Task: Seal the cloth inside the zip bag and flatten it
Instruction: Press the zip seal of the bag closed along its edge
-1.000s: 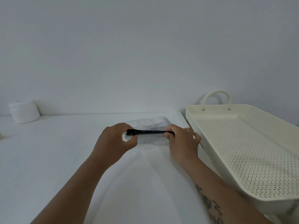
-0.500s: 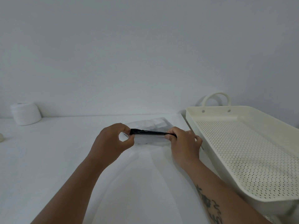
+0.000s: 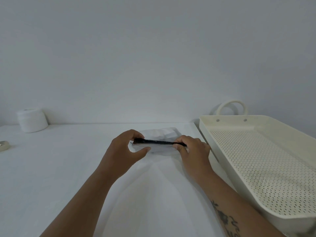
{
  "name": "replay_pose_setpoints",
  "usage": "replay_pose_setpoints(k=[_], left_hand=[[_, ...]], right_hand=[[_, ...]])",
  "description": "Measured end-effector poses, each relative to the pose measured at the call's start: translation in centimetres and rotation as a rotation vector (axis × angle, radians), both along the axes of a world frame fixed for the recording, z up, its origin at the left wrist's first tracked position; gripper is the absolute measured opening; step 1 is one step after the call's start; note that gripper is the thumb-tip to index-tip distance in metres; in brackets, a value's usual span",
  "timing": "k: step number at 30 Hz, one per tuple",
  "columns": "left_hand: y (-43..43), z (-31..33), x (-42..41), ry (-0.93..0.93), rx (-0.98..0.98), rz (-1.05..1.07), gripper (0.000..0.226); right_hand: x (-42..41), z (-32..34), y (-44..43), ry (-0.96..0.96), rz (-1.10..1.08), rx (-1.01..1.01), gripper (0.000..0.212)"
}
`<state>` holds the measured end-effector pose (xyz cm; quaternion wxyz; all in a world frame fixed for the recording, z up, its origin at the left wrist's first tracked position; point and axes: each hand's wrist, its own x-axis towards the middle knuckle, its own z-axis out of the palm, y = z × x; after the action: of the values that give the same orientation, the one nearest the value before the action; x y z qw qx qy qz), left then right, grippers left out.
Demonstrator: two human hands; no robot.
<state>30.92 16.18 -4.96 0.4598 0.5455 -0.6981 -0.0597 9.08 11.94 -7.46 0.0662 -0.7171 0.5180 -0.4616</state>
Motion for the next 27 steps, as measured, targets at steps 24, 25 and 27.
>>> replay_pose_setpoints(k=[24, 25, 27], left_hand=[[0.0, 0.4, 2.5, -0.328, 0.022, 0.244, 0.012], [0.1, 0.5, 2.3, -0.339, -0.002, 0.229, 0.017], [0.3, 0.6, 1.2, -0.361, -0.055, 0.161, 0.025]], right_hand=[[-0.7, 0.3, 0.0, -0.196, 0.106, 0.098, 0.013], [-0.4, 0.5, 0.2, -0.207, 0.154, 0.095, 0.015], [0.2, 0.7, 0.6, -0.203, 0.256, 0.108, 0.023]])
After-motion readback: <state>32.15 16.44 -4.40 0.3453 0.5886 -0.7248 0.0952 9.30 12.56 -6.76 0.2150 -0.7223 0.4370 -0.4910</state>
